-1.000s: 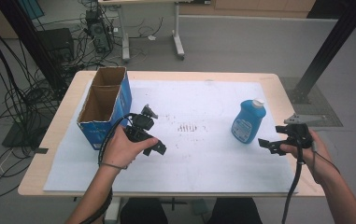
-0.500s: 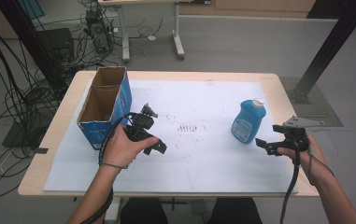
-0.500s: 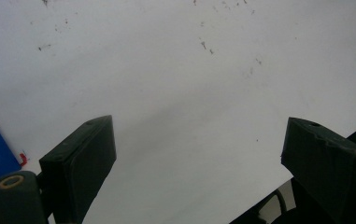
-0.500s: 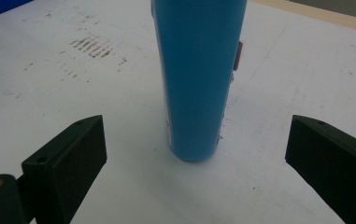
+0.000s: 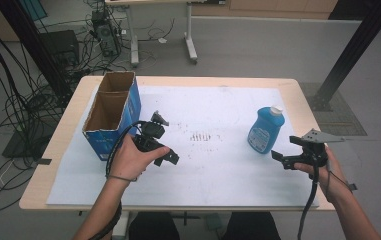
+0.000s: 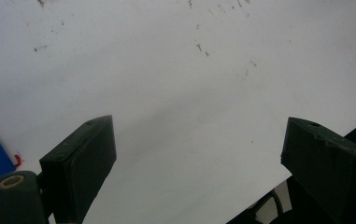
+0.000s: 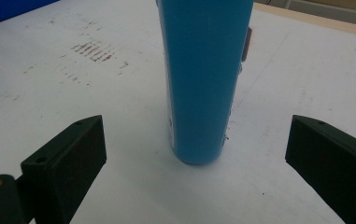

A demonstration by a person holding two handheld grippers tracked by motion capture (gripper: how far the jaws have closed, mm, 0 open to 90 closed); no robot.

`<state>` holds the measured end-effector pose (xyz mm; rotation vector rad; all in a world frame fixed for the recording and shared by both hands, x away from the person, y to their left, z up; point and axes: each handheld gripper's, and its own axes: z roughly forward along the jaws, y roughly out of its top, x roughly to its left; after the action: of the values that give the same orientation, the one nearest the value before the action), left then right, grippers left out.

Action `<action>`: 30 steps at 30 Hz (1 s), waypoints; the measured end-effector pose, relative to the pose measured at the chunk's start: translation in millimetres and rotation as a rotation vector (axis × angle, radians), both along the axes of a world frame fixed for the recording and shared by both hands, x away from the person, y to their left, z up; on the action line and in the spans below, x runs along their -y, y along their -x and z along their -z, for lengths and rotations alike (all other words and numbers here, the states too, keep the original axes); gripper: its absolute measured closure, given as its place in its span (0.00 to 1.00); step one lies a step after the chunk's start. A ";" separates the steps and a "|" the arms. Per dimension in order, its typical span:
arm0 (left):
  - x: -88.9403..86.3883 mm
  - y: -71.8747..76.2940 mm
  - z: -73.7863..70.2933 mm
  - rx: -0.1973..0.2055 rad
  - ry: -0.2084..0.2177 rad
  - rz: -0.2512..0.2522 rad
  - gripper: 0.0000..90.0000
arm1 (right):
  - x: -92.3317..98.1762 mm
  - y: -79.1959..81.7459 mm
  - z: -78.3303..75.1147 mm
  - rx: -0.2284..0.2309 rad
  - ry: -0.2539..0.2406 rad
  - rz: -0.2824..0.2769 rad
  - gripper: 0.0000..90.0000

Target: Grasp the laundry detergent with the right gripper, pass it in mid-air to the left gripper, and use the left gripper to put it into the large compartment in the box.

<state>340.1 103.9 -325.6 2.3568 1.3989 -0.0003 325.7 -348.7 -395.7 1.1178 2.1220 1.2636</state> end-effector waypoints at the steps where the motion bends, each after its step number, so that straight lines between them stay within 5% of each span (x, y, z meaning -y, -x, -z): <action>1: 0.2 0.3 0.3 -0.001 0.000 -0.001 0.12 | -0.2 0.2 0.4 0.003 -0.001 -0.002 0.05; 15: -0.5 1.2 -2.6 0.003 0.000 -0.002 0.12 | -4.1 -0.6 6.9 0.030 -0.027 0.004 0.05; 30: 0.6 -0.4 0.1 -0.004 0.008 0.005 0.12 | -13.1 -18.9 8.9 0.058 -0.027 0.024 0.05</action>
<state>340.5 103.3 -325.6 2.3550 1.3924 -0.0119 344.7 -335.6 -404.6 1.1012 2.0495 1.3020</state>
